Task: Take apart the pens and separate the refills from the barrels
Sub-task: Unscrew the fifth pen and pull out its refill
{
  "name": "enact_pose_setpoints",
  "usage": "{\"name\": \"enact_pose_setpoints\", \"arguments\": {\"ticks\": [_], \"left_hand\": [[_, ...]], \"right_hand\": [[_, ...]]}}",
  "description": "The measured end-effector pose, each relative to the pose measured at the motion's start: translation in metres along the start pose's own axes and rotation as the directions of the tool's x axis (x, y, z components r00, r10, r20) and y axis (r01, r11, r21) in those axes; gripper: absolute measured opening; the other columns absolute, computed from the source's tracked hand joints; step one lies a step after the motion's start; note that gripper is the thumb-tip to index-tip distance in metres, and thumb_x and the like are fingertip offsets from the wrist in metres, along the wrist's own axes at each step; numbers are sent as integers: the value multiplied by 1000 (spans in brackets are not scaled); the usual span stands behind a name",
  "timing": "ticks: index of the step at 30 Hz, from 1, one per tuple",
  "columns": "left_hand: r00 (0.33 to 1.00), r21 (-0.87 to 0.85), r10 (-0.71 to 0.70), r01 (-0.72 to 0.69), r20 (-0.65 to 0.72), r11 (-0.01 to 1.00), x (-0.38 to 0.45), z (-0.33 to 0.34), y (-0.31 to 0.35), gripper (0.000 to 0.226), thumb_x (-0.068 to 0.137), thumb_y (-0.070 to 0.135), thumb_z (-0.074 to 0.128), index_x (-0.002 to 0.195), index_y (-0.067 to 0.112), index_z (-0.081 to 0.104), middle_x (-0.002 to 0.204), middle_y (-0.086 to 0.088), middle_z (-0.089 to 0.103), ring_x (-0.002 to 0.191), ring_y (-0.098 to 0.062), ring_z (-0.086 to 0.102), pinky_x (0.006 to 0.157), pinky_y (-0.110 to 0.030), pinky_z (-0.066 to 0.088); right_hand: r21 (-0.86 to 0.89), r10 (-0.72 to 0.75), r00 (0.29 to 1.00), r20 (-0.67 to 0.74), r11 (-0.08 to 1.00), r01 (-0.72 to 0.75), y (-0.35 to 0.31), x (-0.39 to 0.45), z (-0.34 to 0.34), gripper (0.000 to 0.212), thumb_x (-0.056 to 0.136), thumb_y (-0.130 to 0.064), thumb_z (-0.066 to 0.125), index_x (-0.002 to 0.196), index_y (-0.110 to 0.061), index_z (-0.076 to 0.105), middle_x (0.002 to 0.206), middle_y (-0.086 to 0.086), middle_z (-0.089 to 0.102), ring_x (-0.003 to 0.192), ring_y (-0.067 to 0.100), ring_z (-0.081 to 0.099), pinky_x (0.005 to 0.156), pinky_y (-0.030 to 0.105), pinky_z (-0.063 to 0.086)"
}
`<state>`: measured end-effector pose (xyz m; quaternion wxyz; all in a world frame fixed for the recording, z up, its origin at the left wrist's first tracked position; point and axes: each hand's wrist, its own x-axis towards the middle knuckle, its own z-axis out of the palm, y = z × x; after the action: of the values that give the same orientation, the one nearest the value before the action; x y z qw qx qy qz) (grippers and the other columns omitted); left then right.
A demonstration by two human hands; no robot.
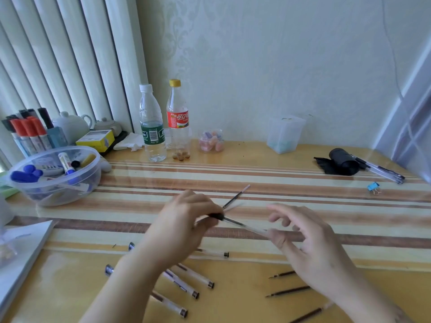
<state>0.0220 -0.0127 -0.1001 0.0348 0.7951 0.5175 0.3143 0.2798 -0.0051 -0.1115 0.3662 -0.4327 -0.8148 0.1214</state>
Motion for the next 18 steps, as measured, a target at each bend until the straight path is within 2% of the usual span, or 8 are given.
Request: {"name": "enact_pose_setpoints", "arguments": {"ticks": [3,7,10,12,13,15,17,18], "left_hand": [[967,19,-253,253,7,967,-3,-13,-22,16,90,23,63,98,36,69,103,20,59,107,-13,45,93,-38,39],[842,79,-525,519,124,851,-10,-22,-35,29,93,22,57,83,48,61,105,19,54,113,-17,38,98,-44,32],[777,195,-599,568,193,800,-14,-26,-36,35,93,17,50,85,50,60,115,19,49,118,-15,33,93,-38,25],[781,214,-571,530,255,821,-17,-27,-35,33,92,18,46,93,49,58,122,19,45,120,-15,32,96,-40,24],[786,210,-541,499,299,841,-18,-29,-34,26,92,26,47,97,49,57,124,18,43,121,-15,31,99,-42,23],[763,202,-494,452,418,869,-20,-36,-29,17,88,50,52,104,50,55,125,19,41,123,-15,31,105,-46,22],[698,202,-467,432,542,879,-23,-46,-24,40,76,66,59,112,52,49,127,20,37,121,-14,29,109,-48,20],[660,214,-459,420,595,882,-23,-51,-19,52,71,67,64,117,53,44,129,21,33,116,-13,27,111,-48,19]], "right_hand": [[27,34,993,-115,999,-31,9,3,-4,41,86,-54,51,119,-32,61,102,-19,61,95,9,57,78,15,43],[158,84,975,-203,986,-52,9,7,-8,33,85,-47,54,111,-28,65,98,-13,66,89,13,62,75,25,48],[211,107,959,-264,976,-51,3,12,-18,21,87,-40,60,106,-31,66,94,-11,69,89,13,65,75,27,51],[238,127,941,-312,970,-52,-5,16,-29,14,89,-25,66,102,-31,66,92,-10,70,88,13,66,76,24,52],[242,136,937,-321,969,-58,-9,18,-34,17,88,-18,66,100,-30,67,91,-8,70,87,13,66,75,21,52],[220,170,953,-252,969,-115,-16,26,-43,21,86,-12,67,97,-30,68,90,-8,70,84,10,65,71,16,51],[79,241,971,-1,968,-240,-19,38,-43,22,86,-19,69,97,-38,67,90,-9,69,77,2,63,64,16,49],[-71,295,939,175,955,-286,-18,43,-39,21,86,-28,69,100,-42,64,96,-13,67,77,-3,61,67,15,49]]}}
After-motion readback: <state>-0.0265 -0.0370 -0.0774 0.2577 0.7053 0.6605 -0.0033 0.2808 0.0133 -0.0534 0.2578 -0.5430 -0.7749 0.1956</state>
